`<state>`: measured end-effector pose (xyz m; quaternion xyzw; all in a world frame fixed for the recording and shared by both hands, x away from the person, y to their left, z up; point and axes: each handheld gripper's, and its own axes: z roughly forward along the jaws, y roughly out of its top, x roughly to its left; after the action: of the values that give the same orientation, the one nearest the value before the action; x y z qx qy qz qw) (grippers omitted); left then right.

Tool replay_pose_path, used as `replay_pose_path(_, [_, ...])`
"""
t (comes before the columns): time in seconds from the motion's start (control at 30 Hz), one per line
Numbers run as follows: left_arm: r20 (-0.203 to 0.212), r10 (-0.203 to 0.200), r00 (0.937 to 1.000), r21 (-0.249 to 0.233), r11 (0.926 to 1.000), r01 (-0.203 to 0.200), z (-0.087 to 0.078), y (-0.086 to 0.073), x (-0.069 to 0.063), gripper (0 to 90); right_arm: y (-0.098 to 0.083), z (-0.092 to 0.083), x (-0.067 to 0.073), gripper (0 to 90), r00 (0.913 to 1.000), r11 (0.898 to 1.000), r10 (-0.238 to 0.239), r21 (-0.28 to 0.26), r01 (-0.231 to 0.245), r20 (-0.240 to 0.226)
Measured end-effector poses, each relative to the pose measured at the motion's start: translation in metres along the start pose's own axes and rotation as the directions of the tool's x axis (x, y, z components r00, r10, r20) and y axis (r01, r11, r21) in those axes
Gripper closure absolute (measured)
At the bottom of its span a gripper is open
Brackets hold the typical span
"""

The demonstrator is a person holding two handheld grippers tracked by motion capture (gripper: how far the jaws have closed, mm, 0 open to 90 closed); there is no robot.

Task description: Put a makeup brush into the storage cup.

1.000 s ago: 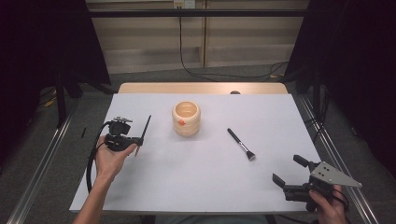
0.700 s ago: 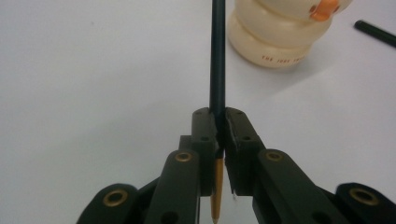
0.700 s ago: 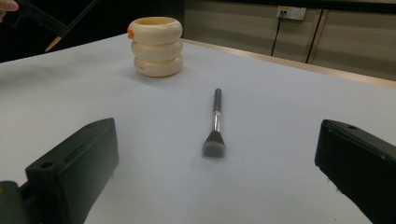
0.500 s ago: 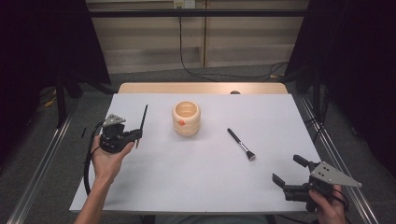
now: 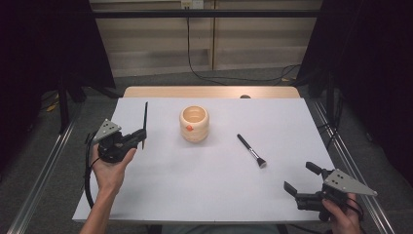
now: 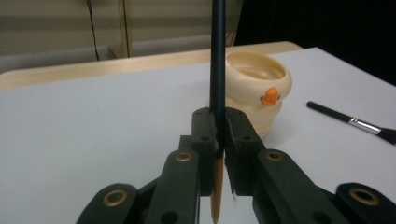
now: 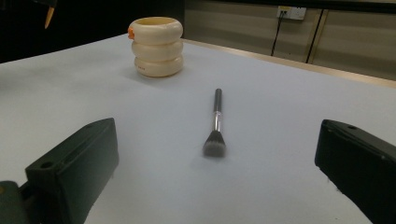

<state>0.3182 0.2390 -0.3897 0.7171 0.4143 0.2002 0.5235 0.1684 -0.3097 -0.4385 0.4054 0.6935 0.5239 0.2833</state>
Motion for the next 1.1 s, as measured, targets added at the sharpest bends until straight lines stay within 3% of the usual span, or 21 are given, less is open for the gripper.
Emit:
replay_pose_path(0.07, [0.047, -0.008, 0.9989, -0.025, 0.9996, 0.009, -0.004, 0.002, 0.0, 83.4, 0.0, 0.0, 0.0, 0.0, 1.0, 1.0, -0.003, -0.001, 0.003, -0.002])
replay_pose_path(0.23, [0.051, 0.016, 0.9986, -0.047, 0.9988, -0.013, -0.007, 0.004, -0.004, 83.3, 0.0, 0.0, 0.0, 0.0, 1.0, 1.0, -0.002, 0.0, 0.002, -0.003])
replay_pose_path(0.43, [0.06, 0.016, 0.998, -0.078, 0.9969, -0.011, -0.013, 0.006, -0.006, 83.4, 0.0, -0.001, 0.001, 0.0, 1.0, 1.0, -0.005, 0.001, 0.005, -0.006])
replay_pose_path(0.63, [0.064, 0.043, 0.997, -0.084, 0.9957, -0.038, -0.013, 0.003, -0.017, 83.4, 0.0, 0.0, 0.0, 0.0, 0.9999, 1.0, -0.002, 0.0, 0.002, -0.01])
replay_pose_path(0.8, [0.095, 0.07, 0.993, -0.102, 0.993, -0.06, -0.016, 0.007, -0.03, 83.3, 0.0, 0.0, 0.0, 0.0, 0.9999, 1.0, -0.002, -0.001, 0.002, -0.015])
replay_pose_path(1.1, [0.183, 0.112, 0.9766, -0.099, 0.9905, -0.095, -0.015, 0.014, -0.05, 83.3, 0.0, 0.0, 0.0, 0.0, 0.9999, 1.0, -0.003, -0.002, 0.003, -0.011])
